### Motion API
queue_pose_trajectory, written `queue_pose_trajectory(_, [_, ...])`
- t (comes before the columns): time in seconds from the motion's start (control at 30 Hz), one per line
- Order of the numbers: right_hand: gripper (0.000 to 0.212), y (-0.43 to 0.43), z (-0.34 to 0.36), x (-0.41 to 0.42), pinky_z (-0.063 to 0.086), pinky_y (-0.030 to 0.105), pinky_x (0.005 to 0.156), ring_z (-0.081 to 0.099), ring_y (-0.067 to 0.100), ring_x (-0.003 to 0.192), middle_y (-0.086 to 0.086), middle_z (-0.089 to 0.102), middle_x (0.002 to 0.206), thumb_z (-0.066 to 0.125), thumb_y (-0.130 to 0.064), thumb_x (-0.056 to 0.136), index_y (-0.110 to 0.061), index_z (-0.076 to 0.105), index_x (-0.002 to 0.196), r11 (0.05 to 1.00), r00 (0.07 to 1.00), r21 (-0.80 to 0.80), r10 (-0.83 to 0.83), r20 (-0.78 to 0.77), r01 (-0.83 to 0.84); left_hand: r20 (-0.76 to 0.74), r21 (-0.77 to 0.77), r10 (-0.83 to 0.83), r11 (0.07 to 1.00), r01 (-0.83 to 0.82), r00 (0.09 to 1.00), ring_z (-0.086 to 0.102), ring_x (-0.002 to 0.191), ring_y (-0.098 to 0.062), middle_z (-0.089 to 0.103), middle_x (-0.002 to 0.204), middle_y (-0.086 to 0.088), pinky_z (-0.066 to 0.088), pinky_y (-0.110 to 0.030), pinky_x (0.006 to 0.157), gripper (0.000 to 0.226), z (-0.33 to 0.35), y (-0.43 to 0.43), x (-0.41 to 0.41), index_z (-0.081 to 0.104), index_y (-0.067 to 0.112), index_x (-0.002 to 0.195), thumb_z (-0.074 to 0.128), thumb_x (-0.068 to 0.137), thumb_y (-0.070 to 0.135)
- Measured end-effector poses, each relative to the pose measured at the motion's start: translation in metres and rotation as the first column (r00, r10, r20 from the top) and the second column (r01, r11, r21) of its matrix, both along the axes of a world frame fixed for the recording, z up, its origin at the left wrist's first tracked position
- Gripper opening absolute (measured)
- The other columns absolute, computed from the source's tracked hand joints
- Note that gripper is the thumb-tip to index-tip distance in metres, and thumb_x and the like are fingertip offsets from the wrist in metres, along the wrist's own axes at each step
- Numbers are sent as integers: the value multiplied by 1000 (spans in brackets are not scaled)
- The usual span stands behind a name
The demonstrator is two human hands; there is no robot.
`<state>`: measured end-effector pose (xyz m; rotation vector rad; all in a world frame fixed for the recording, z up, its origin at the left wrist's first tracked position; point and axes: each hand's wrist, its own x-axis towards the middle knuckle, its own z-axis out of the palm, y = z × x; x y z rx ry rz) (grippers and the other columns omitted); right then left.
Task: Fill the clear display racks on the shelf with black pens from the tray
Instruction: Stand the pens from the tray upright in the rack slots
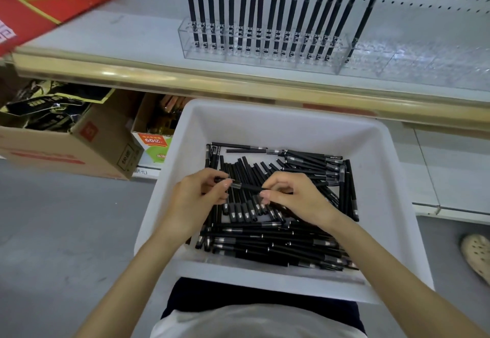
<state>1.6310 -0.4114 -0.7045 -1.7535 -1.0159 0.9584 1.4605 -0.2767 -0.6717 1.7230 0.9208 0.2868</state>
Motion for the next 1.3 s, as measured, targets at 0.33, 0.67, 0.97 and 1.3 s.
queue_pose_trajectory(0.33, [9,-12,65,42,54,20,79,69,8,74,-1,73,76,75,-15,80,-23,73,82,1000,991,7,23,131,-24,164,65,-200,979,192,966,69,72,-11,72,82,-4,56,-22,69,15,68,2,70,73,20,92,71,82,8])
queue_pose_trajectory(0.67, [4,-24,155,106,54,22,63,63,16,73,14,72,85,71,-8,82,-11,72,83,935,960,303,-238,149,185,267,447,-453,840,307,851,66,80,6,72,80,14,47,-9,81,14,162,-15,171,66,24,86,76,77,22])
queue_pose_trajectory(0.97, [23,-26,204,206,60,33,63,66,28,74,19,69,86,69,1,84,6,55,101,775,816,402,-568,107,487,-334,836,-474,250,488,815,53,123,-16,49,142,-2,28,-26,107,56,132,11,216,48,18,138,37,93,50])
queue_pose_trajectory(1.3, [40,29,195,248,57,50,72,67,33,71,3,63,73,78,-11,78,-10,39,90,807,731,362,-582,356,466,-496,761,-487,154,630,719,5,148,-14,2,162,-1,-5,-26,115,73,107,14,246,7,18,154,33,97,55])
